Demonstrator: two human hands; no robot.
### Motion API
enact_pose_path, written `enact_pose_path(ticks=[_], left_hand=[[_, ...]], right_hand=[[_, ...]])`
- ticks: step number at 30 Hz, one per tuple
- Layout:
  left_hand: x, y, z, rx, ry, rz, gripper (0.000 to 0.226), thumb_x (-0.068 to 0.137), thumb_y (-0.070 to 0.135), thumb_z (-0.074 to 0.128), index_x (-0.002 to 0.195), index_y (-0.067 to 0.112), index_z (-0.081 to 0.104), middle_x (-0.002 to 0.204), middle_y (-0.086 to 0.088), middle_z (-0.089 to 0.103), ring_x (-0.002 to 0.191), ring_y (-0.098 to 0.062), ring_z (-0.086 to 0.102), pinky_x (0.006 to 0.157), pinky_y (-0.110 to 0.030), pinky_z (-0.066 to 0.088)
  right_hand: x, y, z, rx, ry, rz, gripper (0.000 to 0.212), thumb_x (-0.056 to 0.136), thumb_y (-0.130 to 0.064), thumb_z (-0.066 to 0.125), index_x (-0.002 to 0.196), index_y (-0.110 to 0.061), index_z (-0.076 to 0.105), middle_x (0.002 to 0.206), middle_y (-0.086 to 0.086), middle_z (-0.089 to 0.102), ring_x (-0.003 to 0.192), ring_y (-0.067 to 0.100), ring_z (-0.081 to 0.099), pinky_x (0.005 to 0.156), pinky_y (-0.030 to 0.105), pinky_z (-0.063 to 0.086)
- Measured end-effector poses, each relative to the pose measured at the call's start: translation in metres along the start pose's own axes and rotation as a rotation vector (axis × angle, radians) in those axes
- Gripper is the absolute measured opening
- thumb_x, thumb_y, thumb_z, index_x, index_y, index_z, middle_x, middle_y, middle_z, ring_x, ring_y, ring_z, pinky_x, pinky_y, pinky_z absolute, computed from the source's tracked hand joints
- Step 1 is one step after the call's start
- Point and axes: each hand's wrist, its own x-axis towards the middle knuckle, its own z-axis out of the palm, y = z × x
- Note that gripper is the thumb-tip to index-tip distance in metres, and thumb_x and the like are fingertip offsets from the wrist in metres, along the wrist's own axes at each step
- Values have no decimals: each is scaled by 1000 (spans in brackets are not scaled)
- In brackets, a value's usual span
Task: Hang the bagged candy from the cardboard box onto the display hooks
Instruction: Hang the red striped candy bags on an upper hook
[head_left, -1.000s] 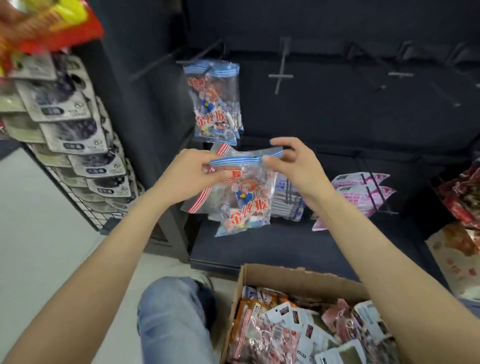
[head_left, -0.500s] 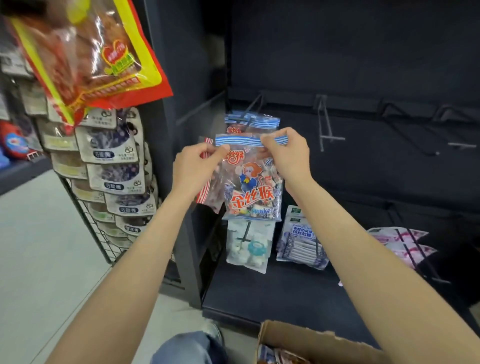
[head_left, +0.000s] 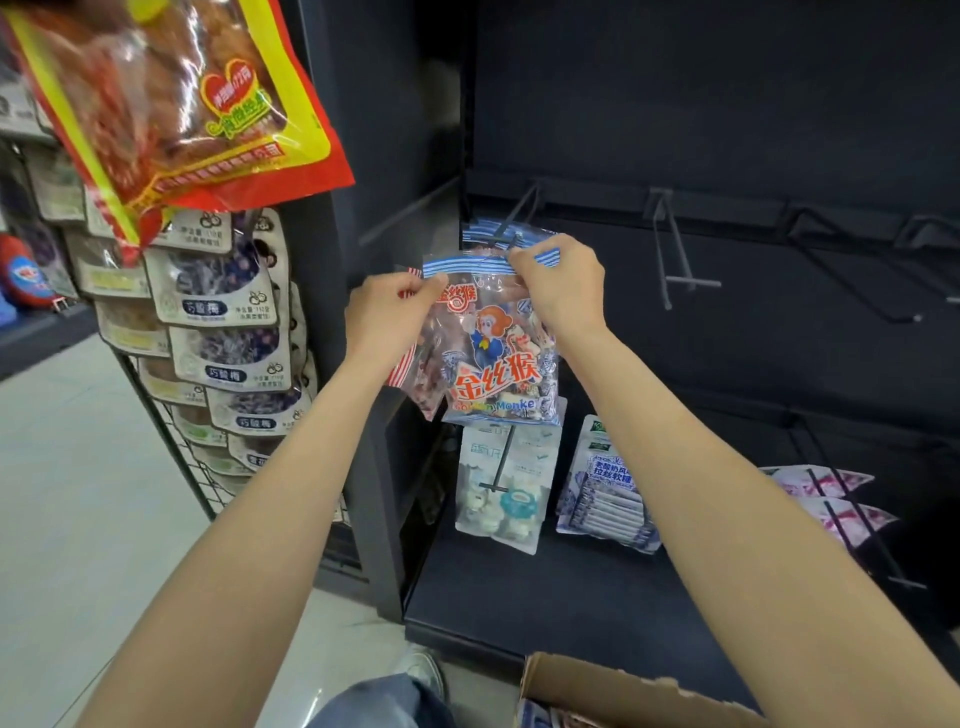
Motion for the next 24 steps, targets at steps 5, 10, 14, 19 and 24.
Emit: enact_pose_path(ticks=[5,10,14,19,24], left_hand=[[4,-4,8,1,-35,-21,28,91,42,57,87,18,70,80,4,69,63,-10,64,64,-24,50],[23,1,17,106,-31,3,32,91,41,59,88,12,73,64,4,63,64,-17,63,74,-29,53],[42,10,24,217,1,86,31,89,40,62,93,12,75,73,-1,68,75,-20,68,71,-26,50],[40,9,16,443,24,158,18,85,18,69,103,14,73,104,-6,72,96,-25,66,89,-35,52],[7,9,-14,501,-186,155,23,83,11,68,105,15,73,112,0,69,103,-19,63,93,-29,47]], right_hand=[[7,12,1,-44,5,-20,12,90,-29,62,81,-23,56,74,6,70,70,30,69,64,37,53],[18,27,0,-406,119,-213,26,93,-43,56,93,-17,57,62,-10,51,59,16,53,63,30,39],[36,27,-7,-810,132,-441,36,97,-43,48,103,-9,55,78,8,64,74,32,61,63,31,35],[44,25,-5,-958,178,-576,33,98,-34,49,107,-4,57,81,11,65,75,32,63,57,31,28],[19,34,-5,-632,215,-548,26,87,-24,65,102,-7,53,101,7,55,92,24,54,71,31,41]])
